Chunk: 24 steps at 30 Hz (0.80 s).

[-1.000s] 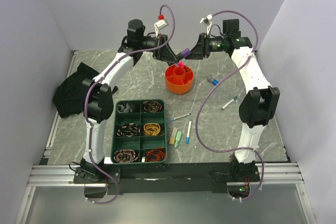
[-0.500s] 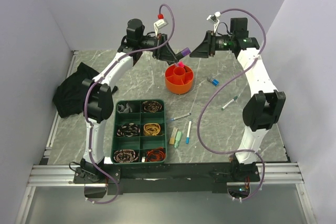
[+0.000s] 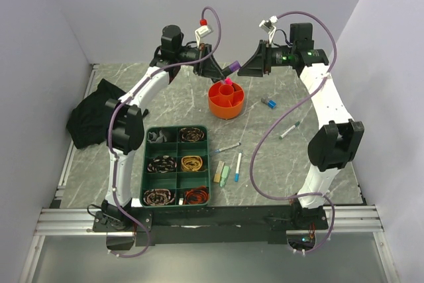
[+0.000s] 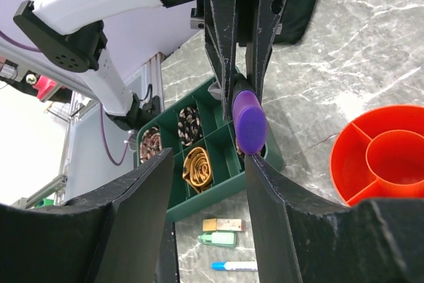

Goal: Sort the stationery into containers
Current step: Place the pen in the storage box.

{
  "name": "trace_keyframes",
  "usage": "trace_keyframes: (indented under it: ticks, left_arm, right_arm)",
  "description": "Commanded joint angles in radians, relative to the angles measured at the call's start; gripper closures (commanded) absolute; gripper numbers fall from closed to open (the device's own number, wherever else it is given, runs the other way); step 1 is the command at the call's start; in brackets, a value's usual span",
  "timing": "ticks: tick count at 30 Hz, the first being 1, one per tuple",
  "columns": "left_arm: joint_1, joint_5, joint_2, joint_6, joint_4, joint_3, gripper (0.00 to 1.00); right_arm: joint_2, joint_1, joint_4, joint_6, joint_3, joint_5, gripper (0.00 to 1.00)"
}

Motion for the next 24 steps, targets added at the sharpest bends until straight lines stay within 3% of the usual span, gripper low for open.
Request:
trace_keyframes:
  ticks: [1, 16, 24]
  left_arm:
    - [-0.011, 0.010, -0.018, -0.005, 0.037, 0.029, 0.99]
    - [-0.017, 0.015, -0.014, -0.027, 0.057, 0.025, 0.99]
    - [-0.026, 0.018, 0.013, -0.048, 0.085, 0.045, 0.99]
  right_arm:
    - [-0.005, 0.013, 0.037, 0.007, 0.033, 0.015, 0.45]
    - [0.038, 0.016, 0.136, 0.090, 0.068, 0.061, 0.47]
    - [0.044, 0.034, 0.093, 0.041, 0.065, 0.087, 0.55]
